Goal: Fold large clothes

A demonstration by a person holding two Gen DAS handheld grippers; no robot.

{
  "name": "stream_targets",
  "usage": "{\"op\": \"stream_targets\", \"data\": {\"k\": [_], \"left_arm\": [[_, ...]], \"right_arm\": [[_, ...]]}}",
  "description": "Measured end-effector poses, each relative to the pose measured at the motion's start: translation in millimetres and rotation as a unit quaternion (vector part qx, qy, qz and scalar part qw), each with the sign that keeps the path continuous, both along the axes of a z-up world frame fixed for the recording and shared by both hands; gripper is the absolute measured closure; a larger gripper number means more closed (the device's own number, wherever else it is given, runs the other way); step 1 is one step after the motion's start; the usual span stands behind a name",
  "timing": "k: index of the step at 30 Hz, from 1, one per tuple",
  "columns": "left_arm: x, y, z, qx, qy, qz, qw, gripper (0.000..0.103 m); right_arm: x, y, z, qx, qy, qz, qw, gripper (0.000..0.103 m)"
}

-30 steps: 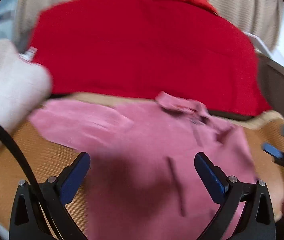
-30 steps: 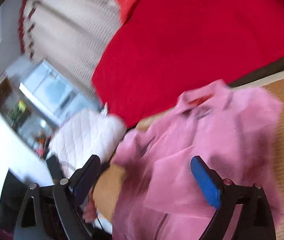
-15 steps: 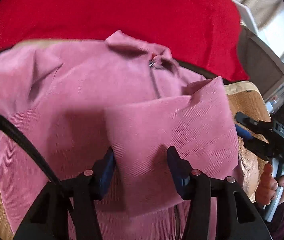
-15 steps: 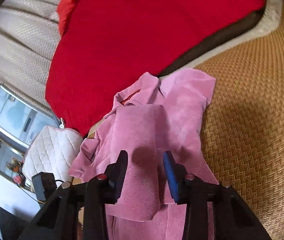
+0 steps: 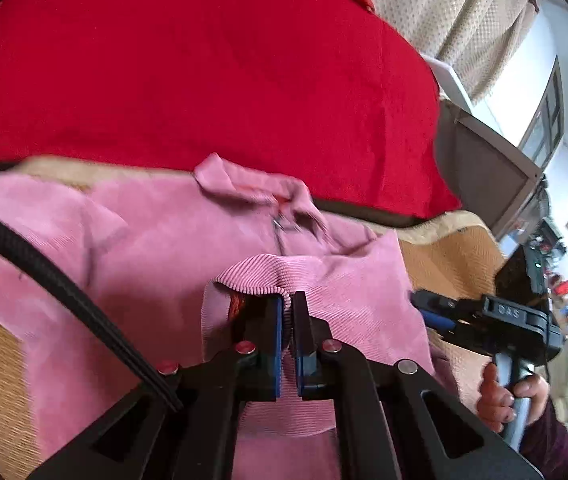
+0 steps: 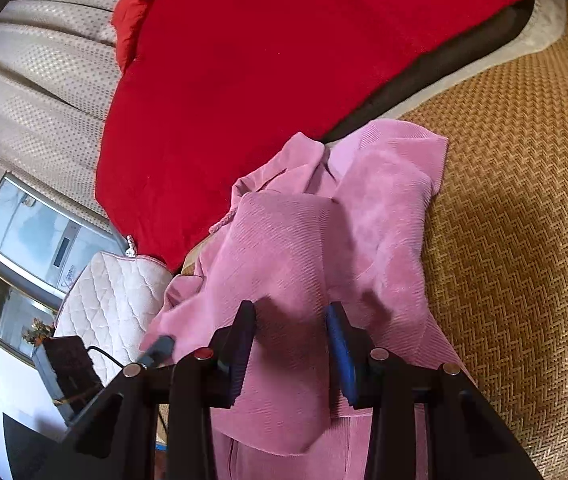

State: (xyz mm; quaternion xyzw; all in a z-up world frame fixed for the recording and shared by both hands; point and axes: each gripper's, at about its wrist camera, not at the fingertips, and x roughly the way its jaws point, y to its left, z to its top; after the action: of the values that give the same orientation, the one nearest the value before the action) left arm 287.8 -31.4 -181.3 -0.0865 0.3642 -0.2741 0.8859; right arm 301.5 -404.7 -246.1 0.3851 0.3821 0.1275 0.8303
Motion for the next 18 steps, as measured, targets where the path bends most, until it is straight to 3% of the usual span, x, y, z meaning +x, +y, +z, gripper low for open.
{"op": "stream_targets", "data": {"k": [4,7,9,12,13,18], "left_arm": [[6.3,16.6,17.8,0.056,-0.052,0.042,0.9962,0.098],[14.4,29.2,17.0,0.125,-0.067,0.095,0.9854,0.096],[19.6,47.5,17.7,0.115,-0.058,0.126,0.9837,0.089],[22.1,83.1,22.8,0.089,-0.041,0.173,0.9801,0.039],[19.3,91.7,24.5,0.087,-0.045,0.190,0.9769,0.033],[21.0,162.0,26.3,0.062,-0.023,0.287,0.9557,0.032]], "right_arm": [[-0.5,8.2,4.9,-0.024,-0.014,-0.004,1.000,0.063],[0.7,16.9,10.1,-0.046,-0.028,-0.001,0.999,0.063],[3.6,25.9,12.4,-0.065,-0.033,0.008,0.997,0.063],[8.0,36.8,11.1,-0.078,-0.031,0.021,0.996,0.063],[9.9,39.6,9.6,-0.084,-0.028,0.025,0.996,0.063],[21.5,50.8,-14.0,-0.121,0.037,0.040,0.991,0.066]]}}
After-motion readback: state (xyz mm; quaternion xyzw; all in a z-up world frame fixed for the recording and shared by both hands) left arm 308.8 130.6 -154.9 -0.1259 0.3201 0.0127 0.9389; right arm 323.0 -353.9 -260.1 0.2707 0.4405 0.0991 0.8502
